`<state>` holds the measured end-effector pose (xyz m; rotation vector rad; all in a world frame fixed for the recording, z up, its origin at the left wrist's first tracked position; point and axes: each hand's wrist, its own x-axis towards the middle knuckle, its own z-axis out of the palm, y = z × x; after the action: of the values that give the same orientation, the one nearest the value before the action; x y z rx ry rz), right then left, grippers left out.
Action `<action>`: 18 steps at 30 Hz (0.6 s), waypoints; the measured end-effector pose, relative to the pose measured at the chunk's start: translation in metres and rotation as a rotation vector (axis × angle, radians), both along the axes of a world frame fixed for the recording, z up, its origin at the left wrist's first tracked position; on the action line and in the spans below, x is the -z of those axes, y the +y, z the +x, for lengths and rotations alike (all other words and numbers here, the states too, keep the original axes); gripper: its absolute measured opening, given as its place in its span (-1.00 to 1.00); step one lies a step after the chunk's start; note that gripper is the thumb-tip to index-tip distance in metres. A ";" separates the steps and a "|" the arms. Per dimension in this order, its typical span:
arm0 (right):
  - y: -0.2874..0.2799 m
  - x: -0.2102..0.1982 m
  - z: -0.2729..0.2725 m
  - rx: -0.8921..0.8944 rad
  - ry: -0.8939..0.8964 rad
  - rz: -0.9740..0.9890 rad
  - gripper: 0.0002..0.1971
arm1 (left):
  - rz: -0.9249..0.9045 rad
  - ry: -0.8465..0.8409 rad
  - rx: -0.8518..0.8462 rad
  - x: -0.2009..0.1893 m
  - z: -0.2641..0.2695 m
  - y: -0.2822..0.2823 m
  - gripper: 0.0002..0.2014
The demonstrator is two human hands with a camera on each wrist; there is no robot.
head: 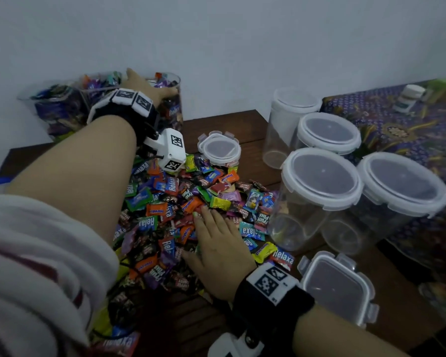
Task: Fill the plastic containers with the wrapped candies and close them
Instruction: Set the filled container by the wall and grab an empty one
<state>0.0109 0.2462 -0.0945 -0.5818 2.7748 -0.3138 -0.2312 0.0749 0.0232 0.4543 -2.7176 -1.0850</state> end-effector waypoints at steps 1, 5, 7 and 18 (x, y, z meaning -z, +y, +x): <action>0.000 0.000 0.000 -0.001 -0.001 0.001 -0.28 | -0.014 0.020 0.006 0.000 0.002 0.002 0.19; -0.001 -0.001 0.000 -0.003 -0.010 -0.001 -0.28 | -0.207 0.220 0.030 -0.001 0.026 0.020 0.04; -0.001 0.000 0.000 -0.002 -0.005 -0.004 -0.28 | -0.231 0.281 0.149 -0.002 0.041 0.034 -0.06; -0.004 0.026 -0.009 -0.049 0.125 -0.120 0.01 | 0.241 0.124 0.994 -0.008 0.144 0.106 -0.22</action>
<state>0.0021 0.2426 -0.1202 -0.7207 2.8704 -0.4495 -0.0870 0.1810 0.0311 -1.0211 -2.6790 -1.5492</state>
